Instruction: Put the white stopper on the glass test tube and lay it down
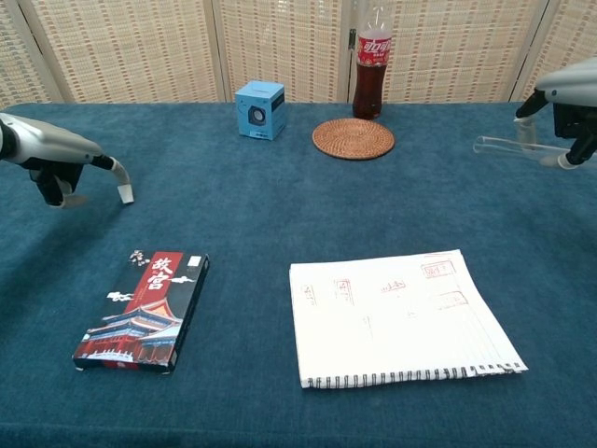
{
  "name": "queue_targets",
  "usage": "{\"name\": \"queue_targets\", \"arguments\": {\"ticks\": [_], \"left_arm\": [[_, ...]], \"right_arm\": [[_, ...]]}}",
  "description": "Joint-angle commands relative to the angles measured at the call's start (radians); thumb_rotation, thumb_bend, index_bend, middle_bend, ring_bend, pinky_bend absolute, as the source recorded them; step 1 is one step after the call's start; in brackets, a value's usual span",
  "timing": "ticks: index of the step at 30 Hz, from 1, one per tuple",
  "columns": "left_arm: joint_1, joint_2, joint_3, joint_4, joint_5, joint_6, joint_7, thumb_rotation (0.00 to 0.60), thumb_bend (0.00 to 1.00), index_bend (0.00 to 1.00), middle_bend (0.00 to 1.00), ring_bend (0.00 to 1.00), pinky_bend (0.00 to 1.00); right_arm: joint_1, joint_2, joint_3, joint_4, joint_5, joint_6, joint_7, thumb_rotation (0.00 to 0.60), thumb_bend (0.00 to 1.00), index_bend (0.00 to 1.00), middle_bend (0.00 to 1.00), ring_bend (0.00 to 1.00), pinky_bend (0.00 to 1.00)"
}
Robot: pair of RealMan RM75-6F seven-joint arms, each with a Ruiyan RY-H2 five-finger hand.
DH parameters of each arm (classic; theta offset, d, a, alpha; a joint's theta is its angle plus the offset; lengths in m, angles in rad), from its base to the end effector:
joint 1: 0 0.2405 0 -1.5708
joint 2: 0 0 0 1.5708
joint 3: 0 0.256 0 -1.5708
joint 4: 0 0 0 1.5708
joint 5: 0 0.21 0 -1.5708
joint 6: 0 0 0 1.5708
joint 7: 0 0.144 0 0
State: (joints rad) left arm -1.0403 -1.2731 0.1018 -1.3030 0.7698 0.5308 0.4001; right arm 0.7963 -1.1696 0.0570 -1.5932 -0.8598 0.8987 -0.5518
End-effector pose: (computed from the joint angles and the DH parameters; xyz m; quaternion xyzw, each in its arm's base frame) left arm -0.2208 0.4143 0.0581 -0.8151 -0.3428 -0.0965 0.4568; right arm -0.2154 -0.3666 0.0942 0.7606 -0.3168 0.1985 0.5309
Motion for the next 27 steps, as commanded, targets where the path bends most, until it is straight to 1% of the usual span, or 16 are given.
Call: {"name": "queue_targets", "arguments": {"ticks": [1,6,12,15,18,21,22,24,25,27], "left_arm": [[0.009,0.01,0.006,-0.018,0.011,0.014,-0.002,0.6,0.53,0.14,0.99,1.0,1.0],[0.017,0.022,0.01,-0.042,0.021,0.028,-0.004,0.6,0.53,0.14,0.99,1.0,1.0],[0.023,0.031,0.002,-0.064,0.037,0.046,-0.011,0.6,0.53,0.14,0.99,1.0,1.0],[0.024,0.043,-0.004,-0.08,0.037,0.074,-0.002,0.6,0.53,0.14,0.99,1.0,1.0],[0.035,0.057,-0.025,-0.108,0.049,0.134,-0.001,0.6,0.53,0.13,0.99,1.0,1.0],[0.051,0.069,-0.056,-0.124,0.07,0.171,-0.035,0.6,0.52,0.12,0.95,0.95,0.98],[0.054,0.071,-0.064,-0.125,0.077,0.171,-0.049,0.6,0.5,0.12,0.92,0.92,0.96],[0.055,0.076,-0.072,-0.117,0.084,0.152,-0.063,0.6,0.41,0.12,0.87,0.87,0.93],[0.055,0.075,-0.077,-0.111,0.086,0.15,-0.067,0.6,0.35,0.12,0.84,0.83,0.91],[0.061,0.06,-0.088,-0.088,0.098,0.167,-0.071,0.6,0.28,0.12,0.76,0.76,0.83]], "right_arm": [[-0.003,-0.002,0.001,-0.004,-0.003,0.004,0.002,0.6,0.62,0.8,1.0,1.0,1.0],[-0.01,0.0,-0.001,-0.014,-0.012,0.014,0.0,0.6,0.62,0.8,1.0,1.0,1.0],[-0.017,0.006,0.0,-0.022,-0.016,0.025,-0.001,0.6,0.62,0.8,1.0,1.0,1.0],[-0.019,0.009,0.001,-0.024,-0.018,0.026,0.0,0.6,0.62,0.8,1.0,1.0,1.0],[-0.022,0.012,0.003,-0.023,-0.019,0.026,0.004,0.6,0.62,0.8,1.0,1.0,1.0],[-0.023,0.012,0.004,-0.023,-0.021,0.025,0.007,0.6,0.62,0.8,1.0,1.0,1.0],[-0.024,0.012,0.004,-0.023,-0.022,0.024,0.008,0.6,0.62,0.8,1.0,1.0,1.0],[-0.026,0.012,0.003,-0.023,-0.024,0.024,0.01,0.6,0.62,0.8,1.0,1.0,1.0],[-0.028,0.012,0.003,-0.022,-0.025,0.023,0.011,0.6,0.62,0.8,1.0,1.0,1.0],[-0.03,0.012,0.002,-0.021,-0.025,0.023,0.013,0.6,0.62,0.8,1.0,1.0,1.0]]}}
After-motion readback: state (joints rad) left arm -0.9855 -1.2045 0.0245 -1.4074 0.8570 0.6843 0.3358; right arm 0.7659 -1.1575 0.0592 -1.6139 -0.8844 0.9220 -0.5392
